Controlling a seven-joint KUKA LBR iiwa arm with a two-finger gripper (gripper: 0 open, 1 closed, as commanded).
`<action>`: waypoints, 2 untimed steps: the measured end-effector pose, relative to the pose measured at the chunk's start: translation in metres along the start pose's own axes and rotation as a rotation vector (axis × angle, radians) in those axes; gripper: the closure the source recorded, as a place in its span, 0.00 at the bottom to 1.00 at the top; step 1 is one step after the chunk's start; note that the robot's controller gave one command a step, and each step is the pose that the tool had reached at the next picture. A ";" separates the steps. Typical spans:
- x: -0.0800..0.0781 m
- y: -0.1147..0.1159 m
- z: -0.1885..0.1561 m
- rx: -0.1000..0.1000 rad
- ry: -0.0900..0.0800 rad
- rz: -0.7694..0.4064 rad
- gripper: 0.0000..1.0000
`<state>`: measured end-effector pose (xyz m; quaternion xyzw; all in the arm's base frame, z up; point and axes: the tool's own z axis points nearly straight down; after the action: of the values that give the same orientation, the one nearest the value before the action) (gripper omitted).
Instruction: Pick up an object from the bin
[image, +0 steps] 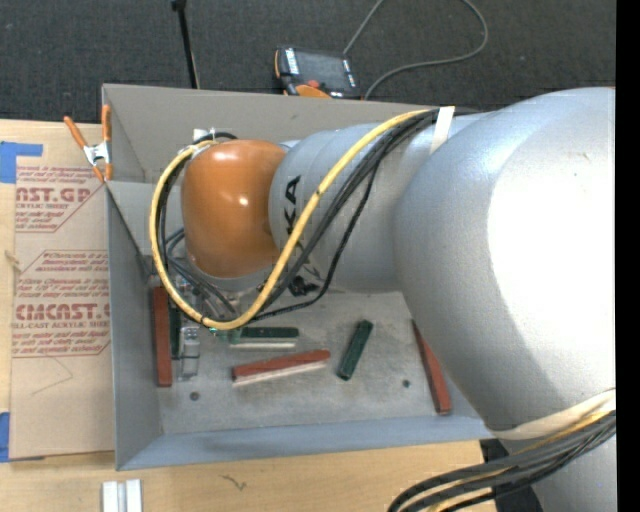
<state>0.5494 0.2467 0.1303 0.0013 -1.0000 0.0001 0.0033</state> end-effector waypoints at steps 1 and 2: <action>0.044 -0.084 0.065 0.003 0.004 -0.087 0.00; 0.015 -0.160 0.061 0.003 -0.008 -0.293 0.00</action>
Offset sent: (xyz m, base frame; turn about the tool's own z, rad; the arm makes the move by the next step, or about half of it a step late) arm -0.0415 -0.0799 -0.0603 -0.0911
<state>0.5349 0.0868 0.0697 0.1471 -0.9891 0.0009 -0.0008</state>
